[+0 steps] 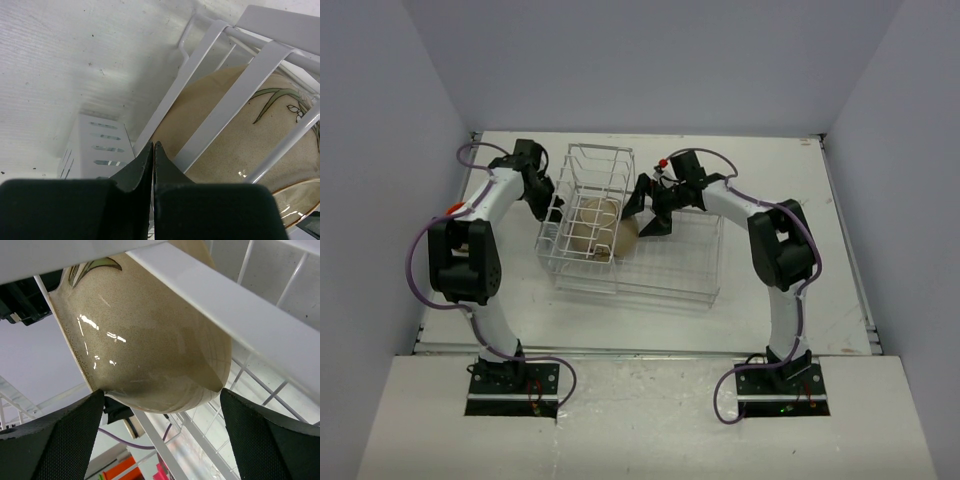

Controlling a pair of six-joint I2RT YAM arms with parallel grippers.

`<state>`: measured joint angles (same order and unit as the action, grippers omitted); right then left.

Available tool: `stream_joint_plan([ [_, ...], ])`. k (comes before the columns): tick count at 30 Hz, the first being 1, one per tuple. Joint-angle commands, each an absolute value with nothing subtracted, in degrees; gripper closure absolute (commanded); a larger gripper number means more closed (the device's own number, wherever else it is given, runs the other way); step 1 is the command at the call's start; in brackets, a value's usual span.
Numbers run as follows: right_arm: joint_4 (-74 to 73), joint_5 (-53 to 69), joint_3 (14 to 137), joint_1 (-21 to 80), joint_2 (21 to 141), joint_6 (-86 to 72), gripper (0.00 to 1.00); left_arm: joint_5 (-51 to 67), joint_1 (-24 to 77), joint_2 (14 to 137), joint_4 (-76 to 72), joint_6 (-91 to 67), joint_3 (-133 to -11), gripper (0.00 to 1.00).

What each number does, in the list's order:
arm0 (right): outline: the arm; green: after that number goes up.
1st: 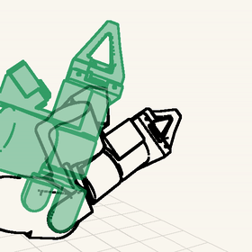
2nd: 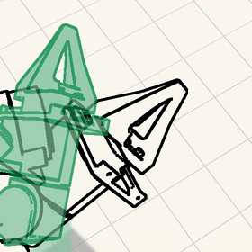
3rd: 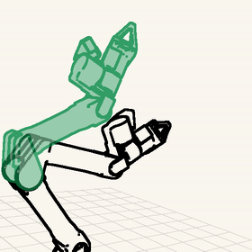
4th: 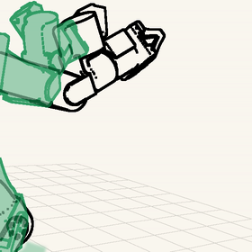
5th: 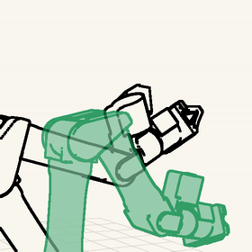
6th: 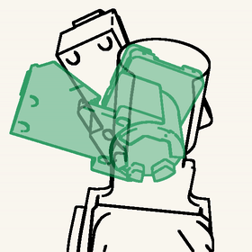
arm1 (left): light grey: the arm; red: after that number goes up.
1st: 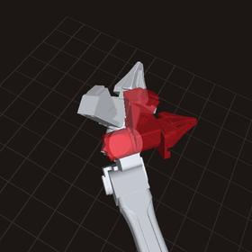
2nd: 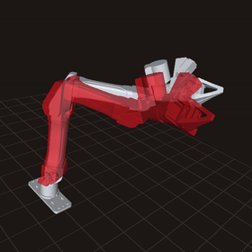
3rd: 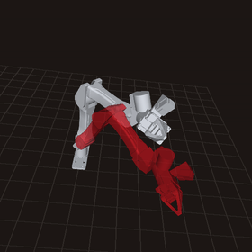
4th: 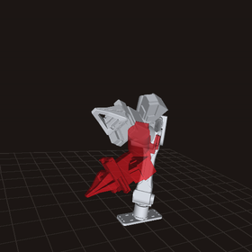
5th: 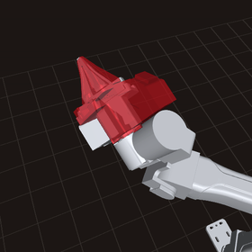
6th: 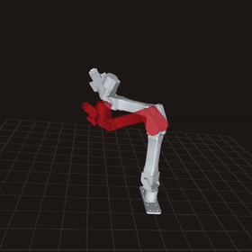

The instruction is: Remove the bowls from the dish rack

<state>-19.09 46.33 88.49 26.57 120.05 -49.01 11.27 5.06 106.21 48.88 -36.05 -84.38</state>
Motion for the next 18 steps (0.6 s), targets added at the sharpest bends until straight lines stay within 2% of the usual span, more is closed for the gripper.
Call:
stream_joint_plan([
  [1, -17.0, 45.6, 92.0, 28.5, 120.8, -48.2, 0.01, 18.6, 7.6, 104.3, 48.9, -37.1, -83.7, 1.0],
  [8, -16.0, 46.5, 92.3, 28.2, 120.5, -47.1, 0.01, 18.7, 7.6, 104.5, 48.9, -37.2, -84.1, 1.0],
  [12, -23.6, 41.3, 94.6, 28.3, 121.7, -46.1, 0.01, 18.9, 7.6, 104.5, 48.8, -37.3, -84.1, 1.0],
  [18, -20.8, 42.0, 92.5, 28.5, 123.1, -46.0, 0.01, 18.9, 7.6, 104.6, 48.8, -37.3, -83.8, 1.0],
])
